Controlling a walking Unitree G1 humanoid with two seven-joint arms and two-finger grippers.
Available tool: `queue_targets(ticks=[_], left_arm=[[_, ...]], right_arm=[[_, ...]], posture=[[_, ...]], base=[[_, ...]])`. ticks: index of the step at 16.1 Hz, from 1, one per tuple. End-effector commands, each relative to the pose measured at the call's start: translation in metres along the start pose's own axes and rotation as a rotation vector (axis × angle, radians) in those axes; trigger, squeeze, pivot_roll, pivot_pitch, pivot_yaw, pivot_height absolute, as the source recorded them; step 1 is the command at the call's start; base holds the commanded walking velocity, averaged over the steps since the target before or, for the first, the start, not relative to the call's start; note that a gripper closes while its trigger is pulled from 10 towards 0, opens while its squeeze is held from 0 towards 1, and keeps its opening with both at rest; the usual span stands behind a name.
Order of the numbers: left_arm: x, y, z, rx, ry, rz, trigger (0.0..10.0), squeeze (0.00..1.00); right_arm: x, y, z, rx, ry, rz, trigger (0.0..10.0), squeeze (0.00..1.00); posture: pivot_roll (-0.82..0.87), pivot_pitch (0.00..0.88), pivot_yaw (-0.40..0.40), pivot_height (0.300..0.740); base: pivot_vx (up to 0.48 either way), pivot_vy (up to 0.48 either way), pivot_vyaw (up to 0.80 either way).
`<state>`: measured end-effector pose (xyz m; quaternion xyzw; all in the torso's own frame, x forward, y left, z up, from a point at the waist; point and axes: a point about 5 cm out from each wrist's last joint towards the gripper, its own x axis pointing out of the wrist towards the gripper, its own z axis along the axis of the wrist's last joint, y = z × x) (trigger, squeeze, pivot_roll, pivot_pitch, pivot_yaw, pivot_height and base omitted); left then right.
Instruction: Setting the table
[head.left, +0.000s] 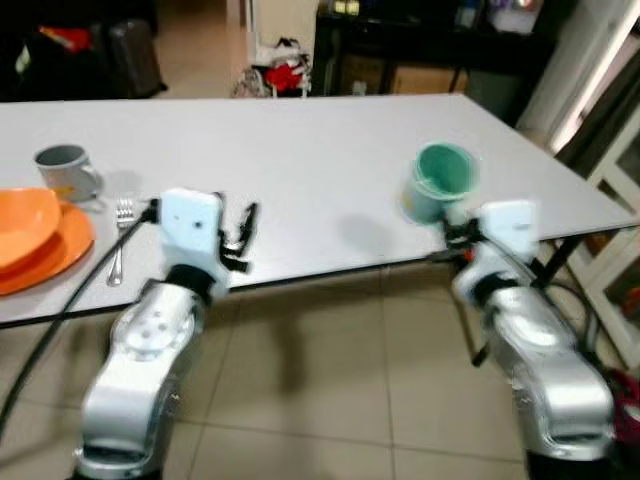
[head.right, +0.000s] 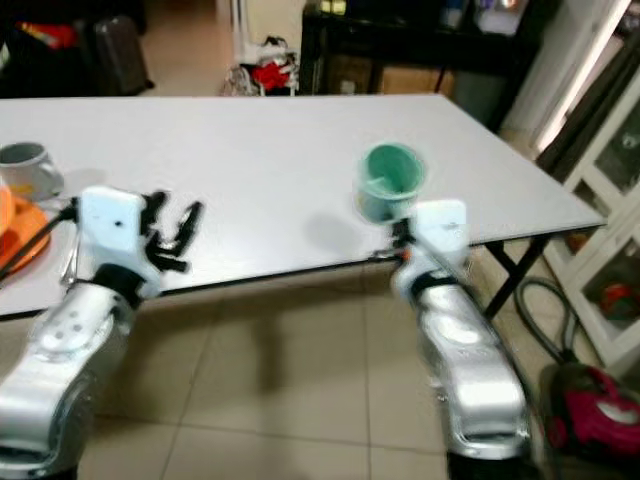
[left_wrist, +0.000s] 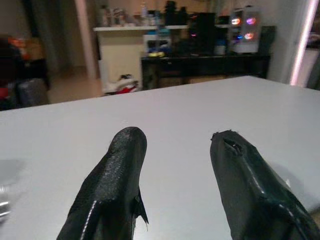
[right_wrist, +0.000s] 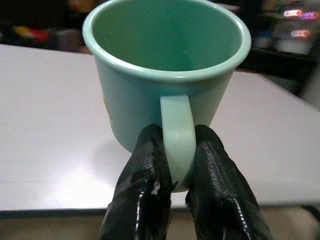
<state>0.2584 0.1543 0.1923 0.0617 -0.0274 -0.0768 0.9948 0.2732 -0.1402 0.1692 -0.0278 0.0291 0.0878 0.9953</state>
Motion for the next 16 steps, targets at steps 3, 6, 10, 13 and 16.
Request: queue_targets(ticks=[3, 6, 10, 13, 16], left_arm=[[0.002, -0.005, 0.002, -0.001, -0.009, -0.019, 10.0, 0.0], [0.001, -0.005, 0.002, 0.008, -0.009, -0.025, 10.0, 0.0], [0.0, -0.005, 0.002, 0.018, -0.009, -0.033, 10.0, 0.0], [-0.001, -0.006, 0.001, 0.025, -0.003, -0.042, 10.0, 0.0], [-0.003, -0.007, 0.002, 0.036, -0.002, -0.051, 10.0, 0.0]], right_arm=[[0.001, -0.006, 0.001, -0.07, 0.0, -0.004, 10.0, 0.0], [0.003, 0.004, -0.003, -0.102, 0.015, 0.061, 10.0, 0.0], [0.005, 0.006, -0.004, -0.039, 0.017, 0.066, 10.0, 0.0], [0.008, 0.007, -0.008, -0.011, 0.025, 0.078, 10.0, 0.0], [0.014, 0.005, -0.009, -0.019, 0.035, 0.105, 10.0, 0.0]], posture=[[-0.01, 0.0, -0.07, 0.74], [0.0, 0.0, -0.075, 0.74], [0.0, 0.0, -0.072, 0.74], [0.0, 0.0, -0.066, 0.74], [0.01, 0.0, -0.067, 0.74]], base=[[0.375, 0.0, 0.0], [0.371, 0.0, 0.74], [0.372, 0.0, 0.0], [0.372, 0.0, 0.0], [0.368, 0.0, 0.0]])
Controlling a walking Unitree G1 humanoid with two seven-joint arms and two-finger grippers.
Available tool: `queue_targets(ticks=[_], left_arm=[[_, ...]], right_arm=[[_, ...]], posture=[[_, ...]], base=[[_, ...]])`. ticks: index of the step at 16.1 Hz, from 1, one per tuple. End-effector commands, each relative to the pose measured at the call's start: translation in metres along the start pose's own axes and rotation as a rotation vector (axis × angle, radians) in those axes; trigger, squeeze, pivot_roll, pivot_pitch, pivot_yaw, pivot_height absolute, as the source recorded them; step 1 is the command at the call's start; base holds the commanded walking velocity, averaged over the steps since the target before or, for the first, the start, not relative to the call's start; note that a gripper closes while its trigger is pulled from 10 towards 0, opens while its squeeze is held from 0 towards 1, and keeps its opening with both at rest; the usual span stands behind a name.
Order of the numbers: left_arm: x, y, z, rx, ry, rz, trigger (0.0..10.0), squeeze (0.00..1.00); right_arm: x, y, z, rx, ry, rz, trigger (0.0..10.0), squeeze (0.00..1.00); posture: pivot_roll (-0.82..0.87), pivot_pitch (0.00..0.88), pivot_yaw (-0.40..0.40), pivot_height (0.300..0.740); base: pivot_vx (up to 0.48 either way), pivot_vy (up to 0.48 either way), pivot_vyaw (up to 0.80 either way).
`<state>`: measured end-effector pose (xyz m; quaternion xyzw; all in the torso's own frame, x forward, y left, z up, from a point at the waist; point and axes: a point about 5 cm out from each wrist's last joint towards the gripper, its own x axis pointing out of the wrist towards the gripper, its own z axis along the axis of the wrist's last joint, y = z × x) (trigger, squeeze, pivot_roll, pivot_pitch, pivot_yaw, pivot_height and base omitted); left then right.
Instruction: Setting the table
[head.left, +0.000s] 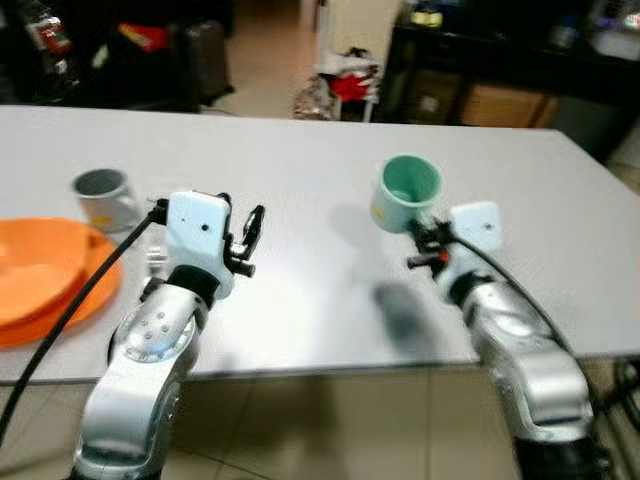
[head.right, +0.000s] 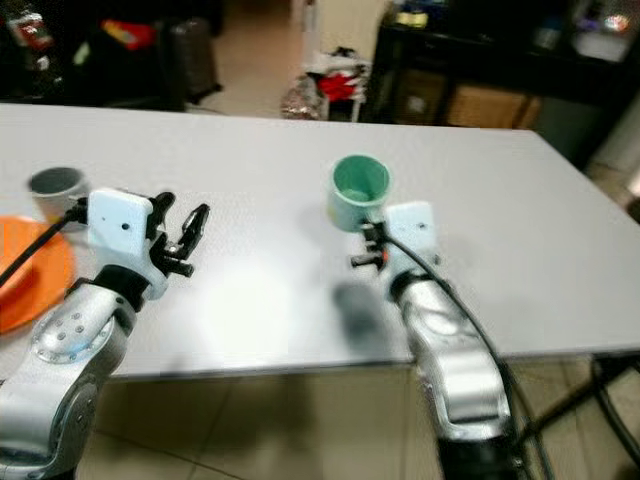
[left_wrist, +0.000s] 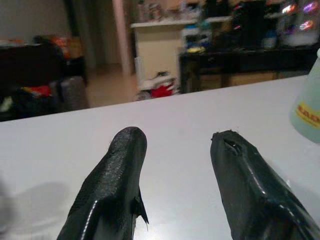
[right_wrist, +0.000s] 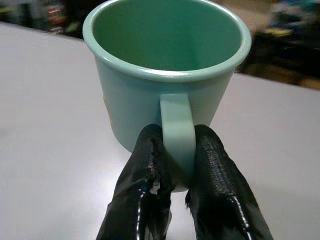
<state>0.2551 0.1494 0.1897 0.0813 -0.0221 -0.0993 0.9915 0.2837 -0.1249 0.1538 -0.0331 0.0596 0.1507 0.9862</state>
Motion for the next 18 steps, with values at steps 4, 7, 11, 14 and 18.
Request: queue_targets(ticks=[4, 7, 11, 14, 18], left_arm=[[-0.009, -0.006, 0.005, 0.046, 0.002, -0.048, 10.0, 0.0], [-0.015, -0.007, -0.003, 0.038, 0.046, -0.101, 10.0, 0.0], [-0.018, 0.0, -0.011, 0.125, 0.123, -0.164, 10.0, 0.0], [-0.02, 0.004, -0.011, 0.123, 0.126, -0.22, 10.0, 0.0], [-0.024, 0.008, -0.005, 0.123, 0.137, -0.282, 10.0, 0.0]], right_arm=[[0.005, -0.005, 0.002, 0.011, -0.006, 0.056, 10.0, 0.0], [0.018, -0.003, -0.009, -0.013, 0.042, 0.102, 10.0, 0.0], [0.056, -0.001, -0.004, -0.043, 0.05, 0.18, 10.0, 0.0], [0.079, 0.006, -0.004, -0.044, 0.072, 0.203, 10.0, 0.0], [0.102, 0.013, -0.012, -0.11, 0.142, 0.197, 10.0, 0.0]], posture=[[0.02, 0.0, -0.067, 0.74], [0.03, 0.0, -0.068, 0.74], [0.08, 0.006, -0.076, 0.74], [0.08, 0.016, -0.05, 0.74], [0.11, 0.03, -0.028, 0.74]], base=[[0.178, 0.0, 0.0], [0.0, 0.0, 0.0], [0.0, 0.0, 0.0], [0.0, 0.0, 0.0], [0.0, 0.0, 0.0]])
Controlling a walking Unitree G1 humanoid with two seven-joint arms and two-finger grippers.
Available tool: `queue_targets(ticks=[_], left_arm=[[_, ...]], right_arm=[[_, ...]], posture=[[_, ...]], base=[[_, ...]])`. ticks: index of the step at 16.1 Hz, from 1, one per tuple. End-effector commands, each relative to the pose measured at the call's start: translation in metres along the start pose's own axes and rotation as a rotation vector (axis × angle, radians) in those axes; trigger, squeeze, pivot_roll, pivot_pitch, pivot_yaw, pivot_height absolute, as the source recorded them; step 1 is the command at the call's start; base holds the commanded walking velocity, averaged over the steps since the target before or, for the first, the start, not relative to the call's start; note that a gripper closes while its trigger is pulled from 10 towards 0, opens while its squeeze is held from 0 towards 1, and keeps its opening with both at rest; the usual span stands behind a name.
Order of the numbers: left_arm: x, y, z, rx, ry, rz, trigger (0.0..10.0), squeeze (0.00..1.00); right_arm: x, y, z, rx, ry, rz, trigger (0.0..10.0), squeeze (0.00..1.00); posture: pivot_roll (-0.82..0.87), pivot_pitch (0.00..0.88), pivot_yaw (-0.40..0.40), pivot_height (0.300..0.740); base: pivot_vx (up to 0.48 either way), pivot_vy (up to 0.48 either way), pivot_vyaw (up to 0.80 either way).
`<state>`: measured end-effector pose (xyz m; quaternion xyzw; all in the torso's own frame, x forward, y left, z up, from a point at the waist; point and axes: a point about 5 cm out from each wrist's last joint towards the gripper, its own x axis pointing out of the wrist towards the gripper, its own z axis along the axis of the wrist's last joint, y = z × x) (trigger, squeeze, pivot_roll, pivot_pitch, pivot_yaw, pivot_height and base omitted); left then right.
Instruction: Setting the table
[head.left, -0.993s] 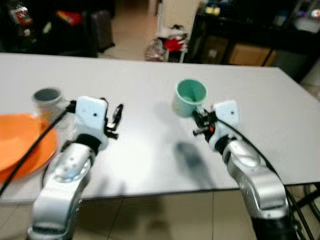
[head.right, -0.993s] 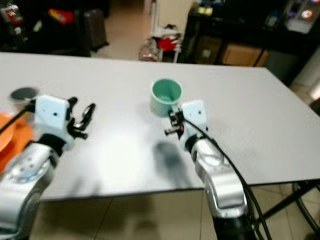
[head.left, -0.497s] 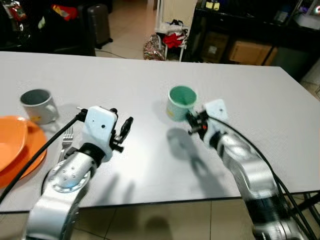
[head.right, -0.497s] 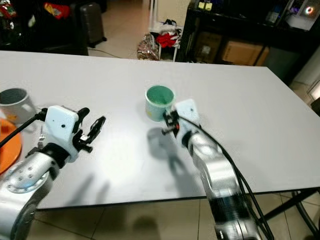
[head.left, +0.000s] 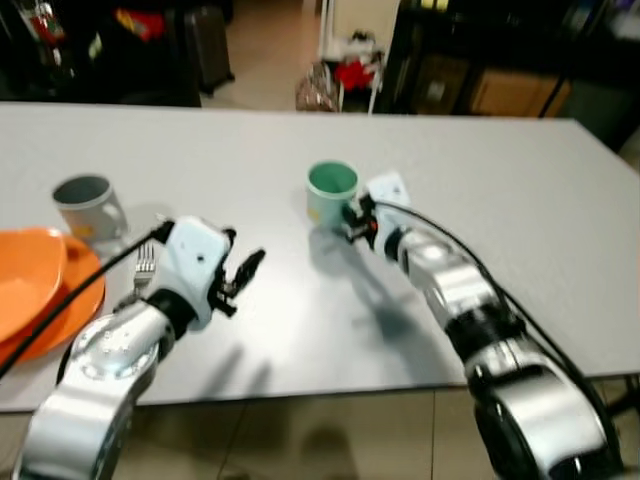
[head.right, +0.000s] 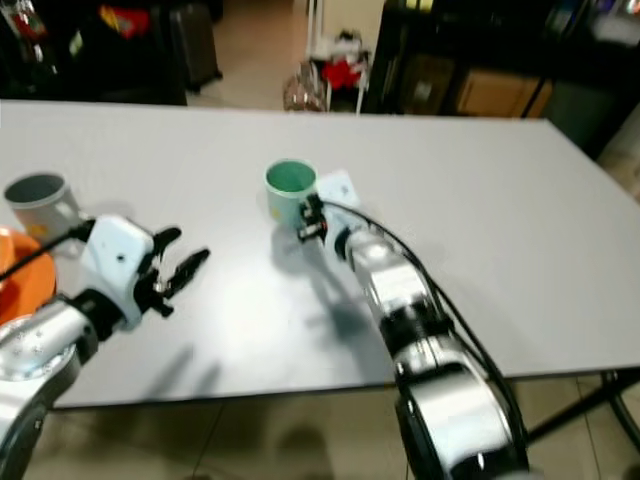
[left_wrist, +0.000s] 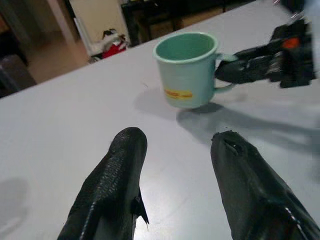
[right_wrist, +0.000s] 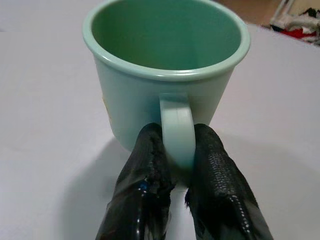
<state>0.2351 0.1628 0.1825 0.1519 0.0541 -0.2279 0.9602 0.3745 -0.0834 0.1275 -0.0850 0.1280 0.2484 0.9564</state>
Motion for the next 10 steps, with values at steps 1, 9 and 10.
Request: queue_targets(ticks=[1, 9, 10], left_arm=[[-0.004, -0.001, 0.002, 0.007, 0.003, -0.023, 10.0, 0.0], [-0.008, -0.004, 0.0, 0.016, 0.039, -0.059, 10.0, 0.0], [-0.008, -0.004, -0.001, 0.017, 0.041, -0.059, 10.0, 0.0]], right_arm=[[0.003, -0.001, 0.002, -0.015, -0.006, -0.011, 10.0, 0.0], [0.008, -0.001, -0.009, 0.015, 0.003, -0.066, 10.0, 0.0], [0.008, 0.0, -0.009, 0.021, 0.004, -0.064, 10.0, 0.0]], posture=[[0.12, 0.034, -0.026, 0.74], [0.13, 0.053, -0.009, 0.74], [0.13, 0.053, -0.009, 0.74]], base=[[0.0, 0.0, 0.0], [0.0, 0.0, 0.0], [0.0, 0.0, 0.0]])
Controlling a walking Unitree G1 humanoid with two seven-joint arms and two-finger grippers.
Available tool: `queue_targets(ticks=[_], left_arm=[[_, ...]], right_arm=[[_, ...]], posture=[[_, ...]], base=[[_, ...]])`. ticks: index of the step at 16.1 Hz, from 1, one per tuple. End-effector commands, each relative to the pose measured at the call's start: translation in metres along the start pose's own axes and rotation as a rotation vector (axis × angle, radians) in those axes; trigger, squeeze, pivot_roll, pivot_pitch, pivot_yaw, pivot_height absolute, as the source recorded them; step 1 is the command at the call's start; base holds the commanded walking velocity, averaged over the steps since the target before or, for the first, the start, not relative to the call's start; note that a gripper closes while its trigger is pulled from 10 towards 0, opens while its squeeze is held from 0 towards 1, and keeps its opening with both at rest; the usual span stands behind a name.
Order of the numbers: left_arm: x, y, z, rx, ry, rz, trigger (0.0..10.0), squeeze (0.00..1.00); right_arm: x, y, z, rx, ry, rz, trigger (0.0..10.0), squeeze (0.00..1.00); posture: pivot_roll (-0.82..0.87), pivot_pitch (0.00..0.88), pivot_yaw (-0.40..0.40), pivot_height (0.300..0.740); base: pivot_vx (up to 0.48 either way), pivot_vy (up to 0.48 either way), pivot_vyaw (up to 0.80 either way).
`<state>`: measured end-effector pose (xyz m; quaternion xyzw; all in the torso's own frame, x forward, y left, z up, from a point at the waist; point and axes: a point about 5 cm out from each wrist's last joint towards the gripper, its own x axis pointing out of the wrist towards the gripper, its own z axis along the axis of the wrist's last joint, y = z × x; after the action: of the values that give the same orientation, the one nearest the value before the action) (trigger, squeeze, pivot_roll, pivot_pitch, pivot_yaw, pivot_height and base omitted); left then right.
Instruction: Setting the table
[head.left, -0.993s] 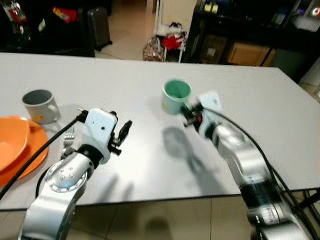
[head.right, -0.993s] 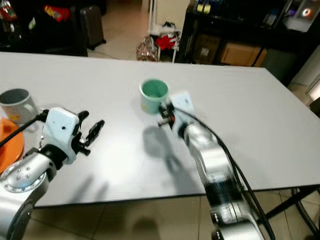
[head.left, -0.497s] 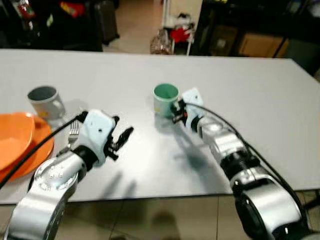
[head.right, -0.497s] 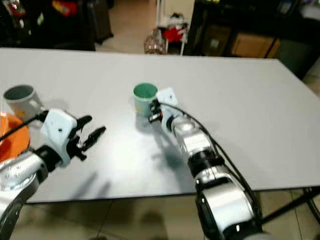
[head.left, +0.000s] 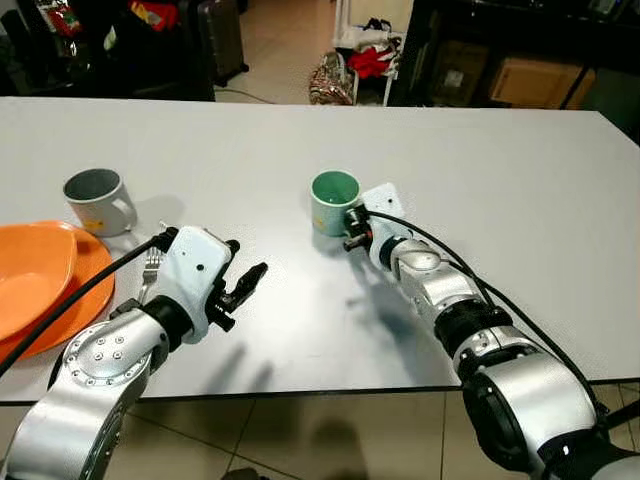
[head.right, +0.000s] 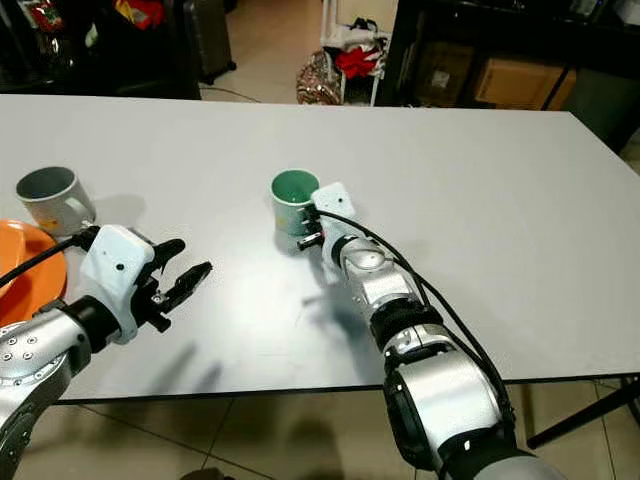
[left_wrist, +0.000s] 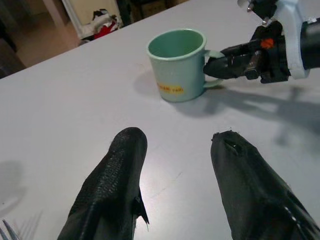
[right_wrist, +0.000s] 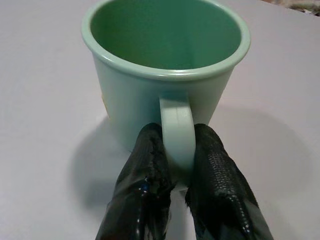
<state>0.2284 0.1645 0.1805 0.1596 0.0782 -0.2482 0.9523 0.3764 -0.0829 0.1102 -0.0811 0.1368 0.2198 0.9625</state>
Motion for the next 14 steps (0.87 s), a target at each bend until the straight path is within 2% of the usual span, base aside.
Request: queue_targets(ticks=[1, 5, 10, 11, 14], left_arm=[[-0.002, -0.0014, 0.0015, 0.011, 0.002, -0.015, 10.0, 0.0], [-0.0022, -0.0008, 0.0033, 0.016, 0.001, -0.015, 10.0, 0.0], [-0.0058, 0.001, 0.0041, 0.027, 0.009, -0.009, 10.0, 0.0], [-0.0056, 0.0011, 0.0044, 0.028, 0.009, -0.008, 10.0, 0.0], [-0.0061, 0.0009, 0.0048, 0.03, 0.009, -0.007, 10.0, 0.0]], right_arm=[[0.0023, 0.0011, 0.0076, 0.043, -0.024, 0.006, 10.0, 0.0], [0.0047, 0.0017, 0.0118, 0.117, -0.032, -0.013, 10.0, 0.0], [0.007, 0.0027, 0.0167, 0.118, -0.026, -0.042, 10.0, 0.0], [0.007, 0.0033, 0.0163, 0.126, -0.028, -0.038, 10.0, 1.0], [0.0062, 0.002, 0.015, 0.119, -0.036, -0.033, 10.0, 1.0]], posture=[[0.13, 0.053, -0.008, 0.74], [0.15, 0.05, -0.007, 0.74], [0.17, 0.052, -0.014, 0.74], [0.17, 0.05, -0.015, 0.74], [0.17, 0.045, -0.016, 0.74]], base=[[0.0, 0.0, 0.0], [0.0, 0.0, 0.0], [0.0, 0.0, 0.0], [0.0, 0.0, 0.0], [0.0, 0.0, 0.0]])
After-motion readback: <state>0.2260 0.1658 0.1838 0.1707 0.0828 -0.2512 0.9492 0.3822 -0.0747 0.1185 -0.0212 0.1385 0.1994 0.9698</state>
